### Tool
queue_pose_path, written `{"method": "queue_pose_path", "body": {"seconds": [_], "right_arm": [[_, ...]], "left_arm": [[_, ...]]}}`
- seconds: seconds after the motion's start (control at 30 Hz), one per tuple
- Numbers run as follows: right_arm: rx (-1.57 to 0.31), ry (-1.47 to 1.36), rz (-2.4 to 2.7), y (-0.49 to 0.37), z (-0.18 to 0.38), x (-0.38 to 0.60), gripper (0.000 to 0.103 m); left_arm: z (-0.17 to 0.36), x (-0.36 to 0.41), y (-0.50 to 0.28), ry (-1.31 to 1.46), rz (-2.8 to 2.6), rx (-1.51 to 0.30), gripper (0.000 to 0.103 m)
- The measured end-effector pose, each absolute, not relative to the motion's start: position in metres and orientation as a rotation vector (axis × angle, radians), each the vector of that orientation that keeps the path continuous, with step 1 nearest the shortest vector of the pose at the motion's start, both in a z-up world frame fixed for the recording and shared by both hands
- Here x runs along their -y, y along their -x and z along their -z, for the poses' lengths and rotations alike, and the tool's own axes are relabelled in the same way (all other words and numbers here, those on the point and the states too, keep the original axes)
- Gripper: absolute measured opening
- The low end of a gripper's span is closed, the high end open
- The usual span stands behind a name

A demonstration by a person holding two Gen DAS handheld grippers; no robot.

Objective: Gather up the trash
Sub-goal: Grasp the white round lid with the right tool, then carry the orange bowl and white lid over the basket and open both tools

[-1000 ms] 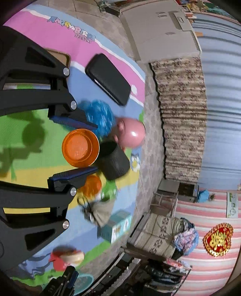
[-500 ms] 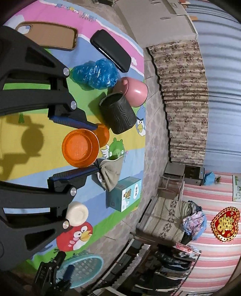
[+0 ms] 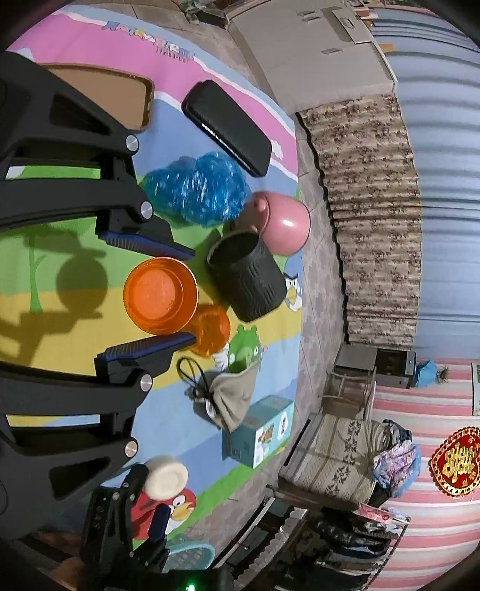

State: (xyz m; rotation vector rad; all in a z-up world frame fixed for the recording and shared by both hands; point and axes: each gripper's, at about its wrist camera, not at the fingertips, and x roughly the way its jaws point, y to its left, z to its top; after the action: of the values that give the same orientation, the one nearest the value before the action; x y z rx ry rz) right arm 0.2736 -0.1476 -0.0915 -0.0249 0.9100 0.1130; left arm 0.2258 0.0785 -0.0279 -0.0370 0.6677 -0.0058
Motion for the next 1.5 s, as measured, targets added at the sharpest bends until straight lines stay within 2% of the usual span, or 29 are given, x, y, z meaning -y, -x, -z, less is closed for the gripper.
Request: {"method": "queue_pose_path", "body": {"seconds": [0.03, 0.07, 0.43, 0.77, 1.1, 1.5], "right_arm": [[-0.906, 0.034, -0.114, -0.274, 0.091, 0.146, 0.070], [-0.902, 0.040, -0.123, -0.274, 0.089, 0.145, 0.059], [-0.779, 0.000, -0.049, -0.223, 0.051, 0.193, 0.059], [-0.646, -0.077, 0.173, -0.151, 0.000, 0.307, 0.059], [-0.610, -0.162, 0.304, -0.124, 0.011, 0.397, 0.059], [-0.590, -0.250, 0.321, -0.118, 0.020, 0.440, 0.059]], "left_arm": [[0.028, -0.080, -0.227, 0.040, 0.003, -0.669, 0.039], [0.028, -0.081, -0.227, 0.043, 0.002, -0.670, 0.039], [0.013, -0.052, -0.228, 0.039, 0.057, -0.638, 0.039], [-0.009, 0.046, -0.215, 0.000, 0.230, -0.583, 0.039], [-0.011, 0.141, -0.208, -0.056, 0.370, -0.573, 0.039], [0.002, 0.242, -0.205, -0.101, 0.522, -0.598, 0.039]]}}
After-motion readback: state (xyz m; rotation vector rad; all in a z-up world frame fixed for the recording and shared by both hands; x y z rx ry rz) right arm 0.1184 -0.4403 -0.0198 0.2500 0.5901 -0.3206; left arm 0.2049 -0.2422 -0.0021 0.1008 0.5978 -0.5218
